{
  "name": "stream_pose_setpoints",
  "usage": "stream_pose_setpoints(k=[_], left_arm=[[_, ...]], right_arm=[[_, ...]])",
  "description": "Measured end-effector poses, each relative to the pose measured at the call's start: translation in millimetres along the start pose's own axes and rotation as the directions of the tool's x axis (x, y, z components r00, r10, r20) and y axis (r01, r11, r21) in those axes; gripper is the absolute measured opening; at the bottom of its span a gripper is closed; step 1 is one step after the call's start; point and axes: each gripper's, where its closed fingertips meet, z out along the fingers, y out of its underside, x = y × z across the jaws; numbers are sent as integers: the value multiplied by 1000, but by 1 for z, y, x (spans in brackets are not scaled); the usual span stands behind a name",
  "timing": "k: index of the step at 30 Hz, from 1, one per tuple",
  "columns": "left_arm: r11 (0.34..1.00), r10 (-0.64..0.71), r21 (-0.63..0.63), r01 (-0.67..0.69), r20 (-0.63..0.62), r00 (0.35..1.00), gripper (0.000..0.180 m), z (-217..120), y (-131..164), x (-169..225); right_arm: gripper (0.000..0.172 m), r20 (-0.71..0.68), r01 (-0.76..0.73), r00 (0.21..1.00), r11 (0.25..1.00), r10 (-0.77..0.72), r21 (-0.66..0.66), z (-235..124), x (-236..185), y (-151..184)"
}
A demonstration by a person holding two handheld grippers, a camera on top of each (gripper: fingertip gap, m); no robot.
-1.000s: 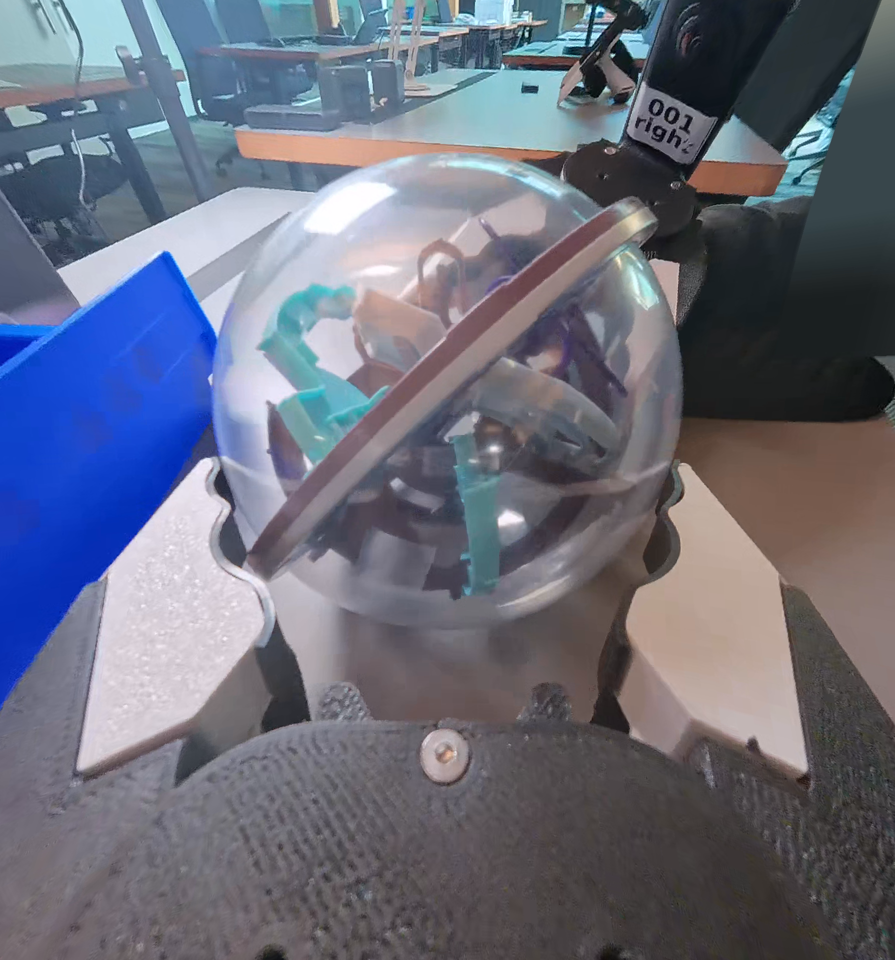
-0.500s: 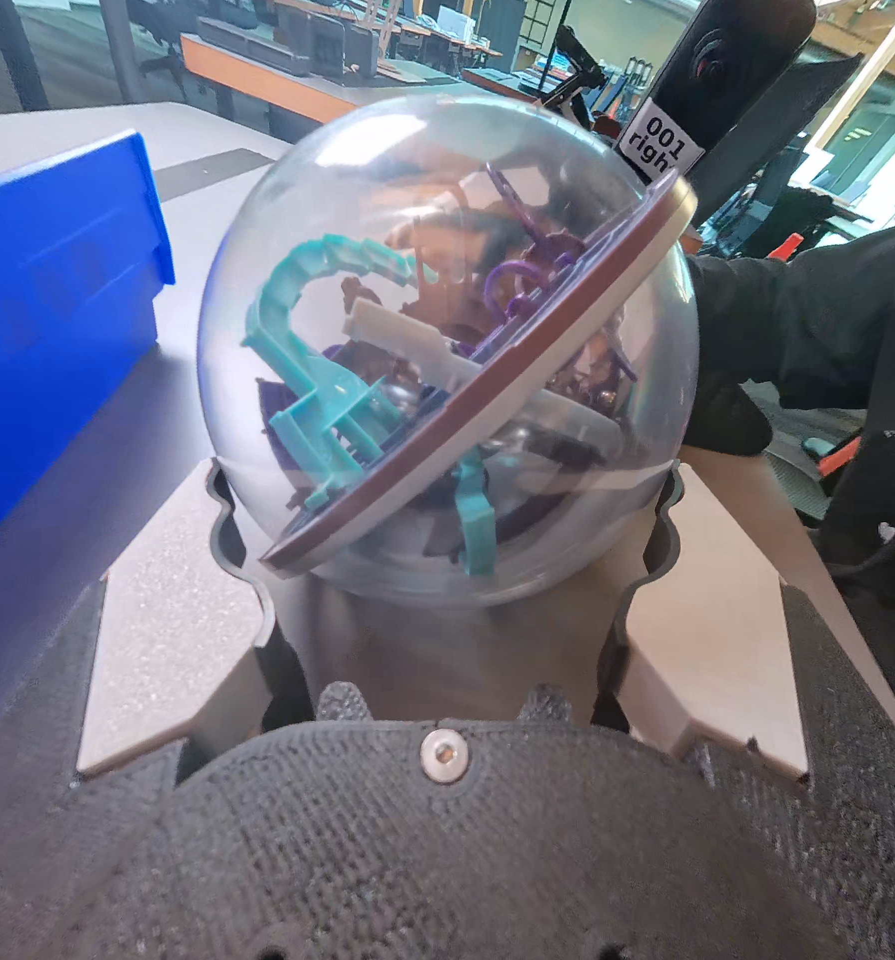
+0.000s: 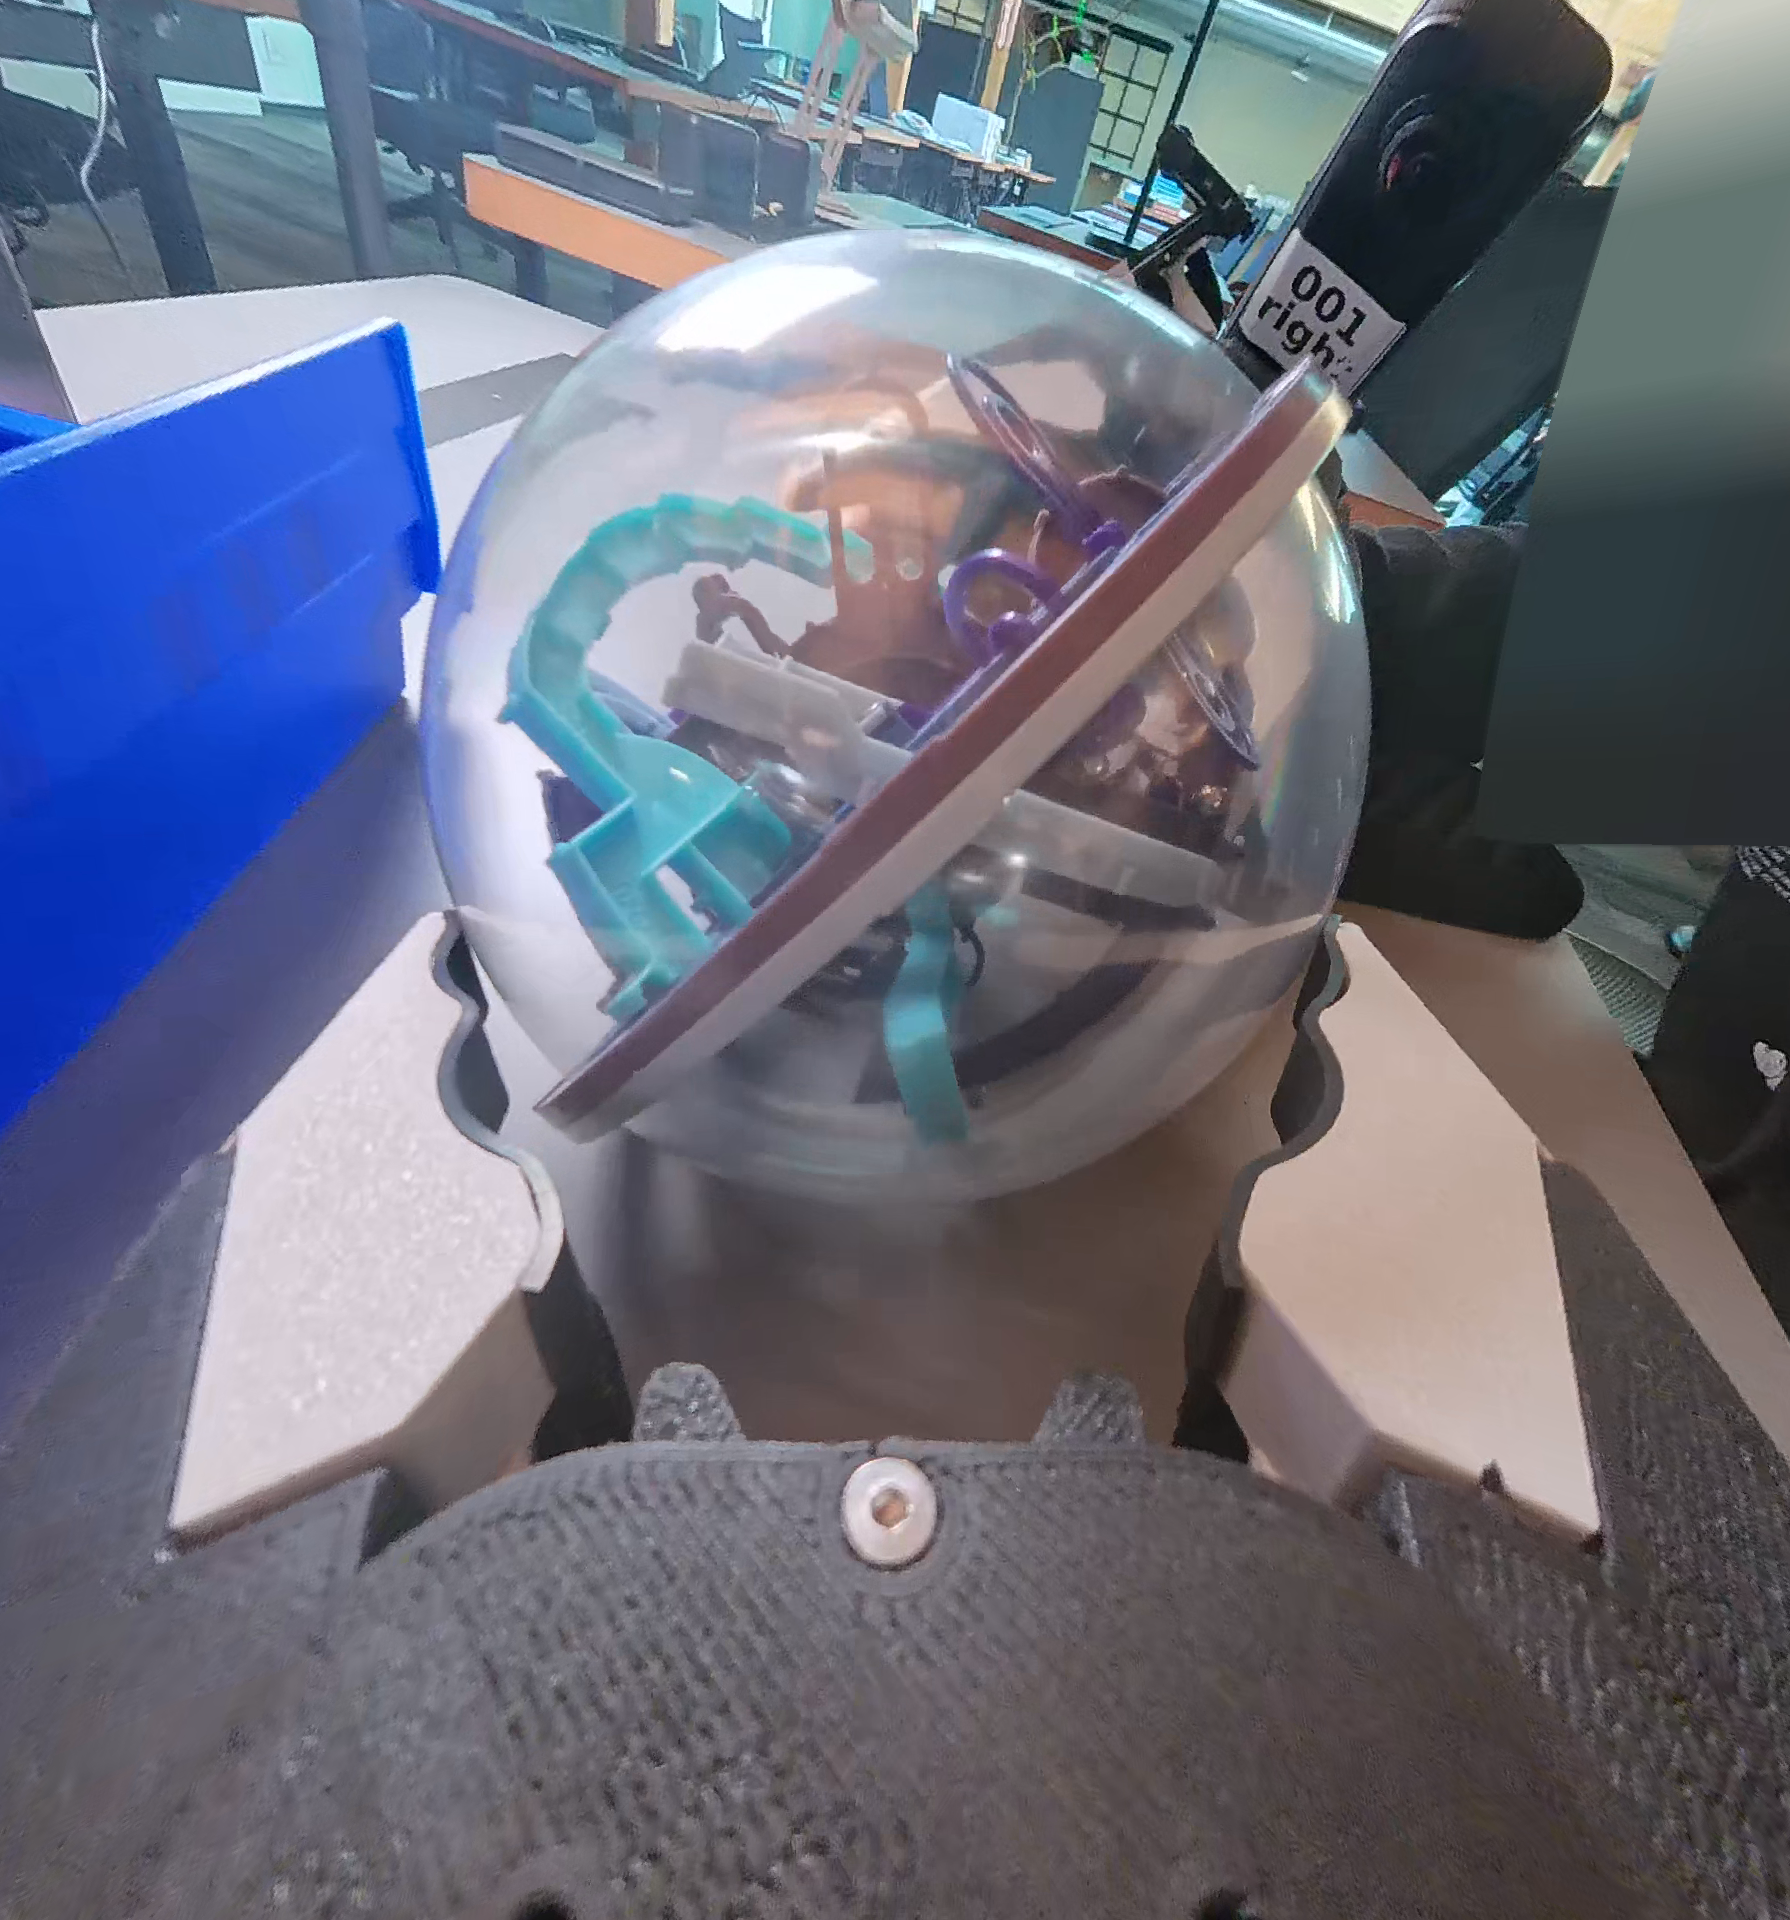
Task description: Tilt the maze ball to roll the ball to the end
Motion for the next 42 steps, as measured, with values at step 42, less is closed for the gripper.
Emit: stream_pose_setpoints(k=[42], left_arm=[[996, 48, -72, -53, -77, 996, 149, -3, 11, 10]], right_arm=[[121, -40, 108, 994, 989, -105, 101, -4, -13, -11]])
